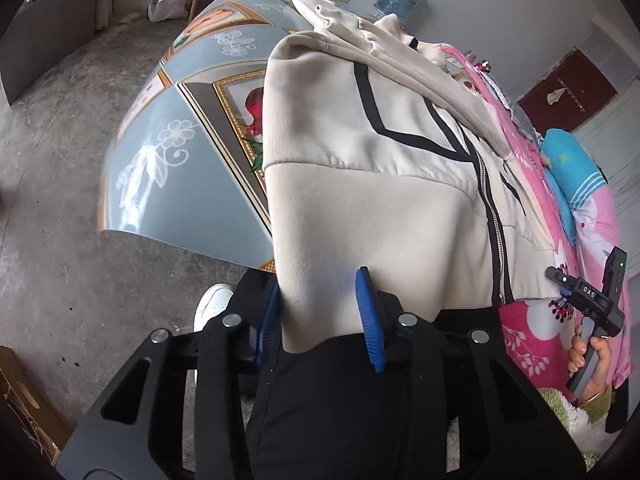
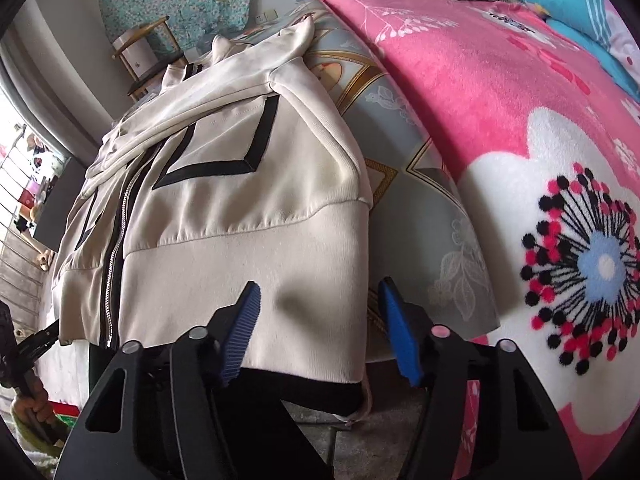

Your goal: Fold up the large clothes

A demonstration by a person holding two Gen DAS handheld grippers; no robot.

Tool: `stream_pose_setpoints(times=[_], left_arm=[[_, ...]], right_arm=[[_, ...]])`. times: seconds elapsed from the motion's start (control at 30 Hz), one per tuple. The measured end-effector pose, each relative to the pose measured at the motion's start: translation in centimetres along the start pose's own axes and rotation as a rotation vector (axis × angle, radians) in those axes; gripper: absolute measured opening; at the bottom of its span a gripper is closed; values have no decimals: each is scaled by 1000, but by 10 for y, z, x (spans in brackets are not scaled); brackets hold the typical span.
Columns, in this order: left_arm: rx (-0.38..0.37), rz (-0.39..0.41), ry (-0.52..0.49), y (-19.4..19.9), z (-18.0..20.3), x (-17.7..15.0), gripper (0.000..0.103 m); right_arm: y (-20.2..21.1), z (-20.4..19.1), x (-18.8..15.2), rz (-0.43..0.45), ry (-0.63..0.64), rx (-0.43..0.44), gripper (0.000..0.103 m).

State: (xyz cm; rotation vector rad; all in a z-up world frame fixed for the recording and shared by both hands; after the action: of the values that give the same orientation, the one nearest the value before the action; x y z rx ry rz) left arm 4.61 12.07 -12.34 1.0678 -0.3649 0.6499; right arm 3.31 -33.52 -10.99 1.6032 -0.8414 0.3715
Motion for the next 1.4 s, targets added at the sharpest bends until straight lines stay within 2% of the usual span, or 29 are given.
stream_pose_setpoints(times=[0.1,0.17,0.2,0.23,0.33,0.37,0.47,0.53,0.6,0.63,0.7,0.9,0.97,1.07,1.13,1.23,1.33,1.4], left_arm=[[-19,-19,60,-4,-5,0,34],[-17,-21,68,-4,-6,0,31],[-12,-17,59,-3,-4,0,30],[5,-9,38,-1,-2,-1,27],[48,14,-24,10,6,-2,14],[51,24,-41,18,10,0,4],[19,85,-65,53,25,16,4],[22,94,-97,67,35,22,4],[76,63,-160,60,37,19,4],[105,19,-167,47,30,11,4],[120,-64,-116,24,14,-1,4],[63,-61,-105,28,16,6,5],[60,-91,-88,23,12,4,8],[55,-134,-78,17,11,-5,11],[61,-132,-91,14,12,-10,10],[57,-90,-123,18,20,-8,5],[12,-20,-139,38,35,1,4],[-19,40,-134,55,47,18,4]], right_arm=[[0,2,-2,0,-6,0,45],[-2,2,-3,-3,-15,9,32],[-3,2,-3,-4,-12,8,27],[-3,1,-4,-7,-5,11,17],[4,-4,-4,12,23,17,8],[9,-6,-1,26,32,16,7],[41,-13,18,88,67,35,7],[55,-16,27,112,96,30,7],[49,-13,23,80,128,-4,7],[36,-7,15,34,122,-13,7],[11,6,0,-53,88,-22,7],[15,6,4,-33,68,19,11],[8,12,-1,-66,43,21,18],[1,16,-3,-73,1,50,22],[4,15,-6,-64,-8,64,22],[11,11,-6,-44,14,55,9],[27,4,1,2,16,70,7],[38,-1,12,40,14,88,7]])
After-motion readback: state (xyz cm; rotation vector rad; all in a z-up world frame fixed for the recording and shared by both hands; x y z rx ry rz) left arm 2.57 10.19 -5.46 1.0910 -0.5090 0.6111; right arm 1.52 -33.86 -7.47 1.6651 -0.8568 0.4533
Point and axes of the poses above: each gripper's, at about its wrist camera, not at the fingertips, and y roughly against the way its jaws point, z to its right, x to its top, the point moved 5 cm from there along -y, roughly the way its jaws point, and after that the axes turned 12 degrees about z, right-handed, at the moved point
